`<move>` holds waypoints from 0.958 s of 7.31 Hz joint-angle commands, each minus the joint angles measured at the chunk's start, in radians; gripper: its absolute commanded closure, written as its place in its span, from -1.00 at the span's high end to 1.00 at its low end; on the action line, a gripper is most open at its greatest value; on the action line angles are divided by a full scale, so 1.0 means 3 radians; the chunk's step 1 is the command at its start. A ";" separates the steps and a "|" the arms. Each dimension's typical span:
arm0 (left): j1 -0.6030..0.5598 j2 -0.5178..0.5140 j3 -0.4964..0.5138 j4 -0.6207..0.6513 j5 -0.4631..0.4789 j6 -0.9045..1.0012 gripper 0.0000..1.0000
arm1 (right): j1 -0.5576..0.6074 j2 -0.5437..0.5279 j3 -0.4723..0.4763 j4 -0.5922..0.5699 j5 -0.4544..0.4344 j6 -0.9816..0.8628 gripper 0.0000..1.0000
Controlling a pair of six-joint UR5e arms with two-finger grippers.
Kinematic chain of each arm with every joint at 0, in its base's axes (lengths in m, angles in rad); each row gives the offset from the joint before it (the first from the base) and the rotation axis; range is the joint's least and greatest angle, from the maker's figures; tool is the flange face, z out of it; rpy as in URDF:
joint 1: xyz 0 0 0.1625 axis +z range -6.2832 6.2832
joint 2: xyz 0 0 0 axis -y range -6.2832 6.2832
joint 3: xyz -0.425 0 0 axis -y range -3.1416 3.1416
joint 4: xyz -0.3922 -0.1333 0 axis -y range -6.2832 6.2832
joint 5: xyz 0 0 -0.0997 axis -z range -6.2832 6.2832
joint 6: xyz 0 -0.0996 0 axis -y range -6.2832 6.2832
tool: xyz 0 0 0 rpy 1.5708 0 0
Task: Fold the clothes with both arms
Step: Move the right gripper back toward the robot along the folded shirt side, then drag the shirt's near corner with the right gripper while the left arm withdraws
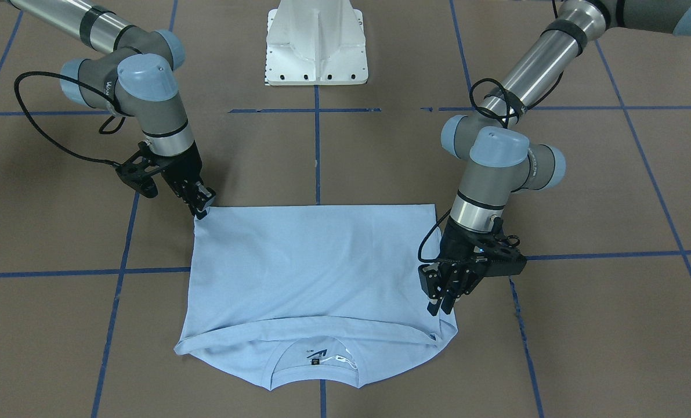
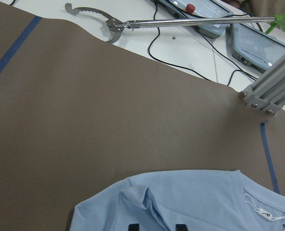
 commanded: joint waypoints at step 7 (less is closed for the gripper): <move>-0.0005 0.0212 -0.0385 0.0013 -0.0673 0.0009 -0.39 | -0.1293 -0.1357 0.1939 -0.0075 0.0100 0.0769 -1.00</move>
